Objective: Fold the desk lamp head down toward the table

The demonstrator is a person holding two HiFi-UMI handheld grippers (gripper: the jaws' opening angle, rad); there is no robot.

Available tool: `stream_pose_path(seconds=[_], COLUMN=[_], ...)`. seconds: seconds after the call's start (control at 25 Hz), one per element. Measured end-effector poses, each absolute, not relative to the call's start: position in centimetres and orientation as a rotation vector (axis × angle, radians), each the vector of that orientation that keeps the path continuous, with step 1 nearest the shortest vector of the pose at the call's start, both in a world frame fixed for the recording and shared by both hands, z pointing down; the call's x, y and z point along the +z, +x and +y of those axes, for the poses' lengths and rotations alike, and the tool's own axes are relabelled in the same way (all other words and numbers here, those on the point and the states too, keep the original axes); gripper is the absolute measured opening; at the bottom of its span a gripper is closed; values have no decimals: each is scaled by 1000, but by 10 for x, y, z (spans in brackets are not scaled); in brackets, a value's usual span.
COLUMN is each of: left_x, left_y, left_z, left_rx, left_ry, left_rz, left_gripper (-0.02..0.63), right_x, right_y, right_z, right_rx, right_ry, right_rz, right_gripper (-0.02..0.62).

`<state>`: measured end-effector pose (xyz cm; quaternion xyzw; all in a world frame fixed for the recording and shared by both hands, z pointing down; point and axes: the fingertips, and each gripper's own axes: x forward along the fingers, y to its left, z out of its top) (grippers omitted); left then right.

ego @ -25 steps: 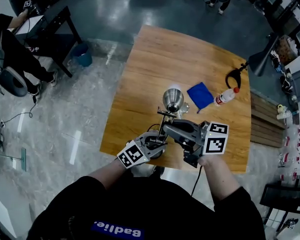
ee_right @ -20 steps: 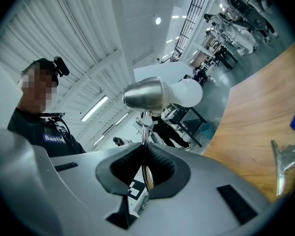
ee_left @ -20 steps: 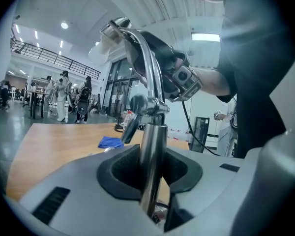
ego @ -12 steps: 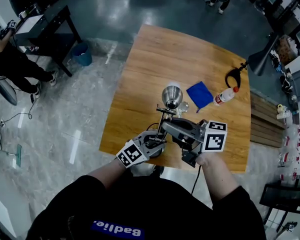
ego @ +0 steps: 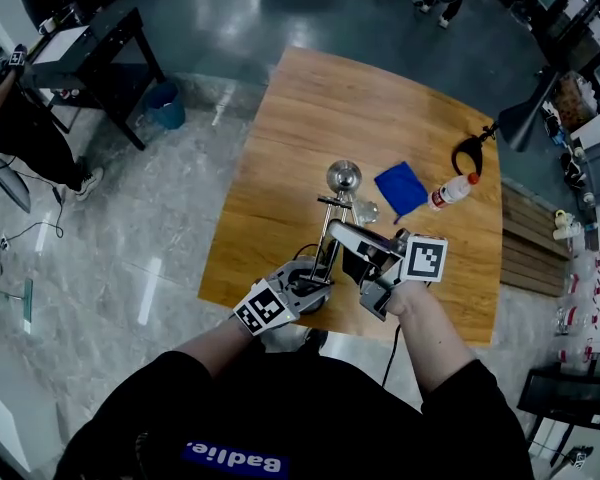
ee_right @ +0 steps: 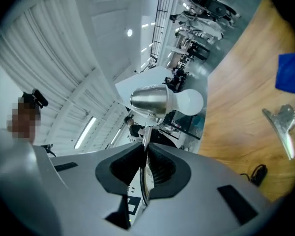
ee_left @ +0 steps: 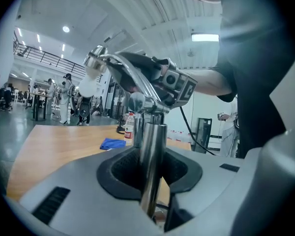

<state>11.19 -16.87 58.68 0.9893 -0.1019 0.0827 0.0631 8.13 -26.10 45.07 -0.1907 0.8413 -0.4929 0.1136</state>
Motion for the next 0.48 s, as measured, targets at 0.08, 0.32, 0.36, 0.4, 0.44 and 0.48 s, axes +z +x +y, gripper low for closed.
stream_pose_path(seconds=[0.08, 0.32, 0.36, 0.4, 0.44, 0.48], left_x=[586, 583, 582, 582, 582, 582], left_y=[112, 115, 116, 116, 115, 115], left_z=[-169, -168, -168, -168, -168, -168], left_rx=[244, 218, 213, 208, 203, 198], left_ry=[2991, 3002, 3003, 3004, 3005, 3005], left_rz=[-310, -313, -313, -313, -313, -314], left_gripper=[114, 114, 114, 114, 114, 114], right_x=[466, 531, 540, 546, 551, 554], right_y=[86, 102, 103, 103, 103, 102], right_z=[-273, -290, -290, -290, -289, -289], right_rx=[-1524, -1777, -1818, -1852, -1877, -1896], right_ry=[-557, -599, -607, -605, -596, -582], right_rz=[2366, 2086, 2054, 2025, 1998, 1972], right_gripper=[43, 73, 81, 84, 86, 86])
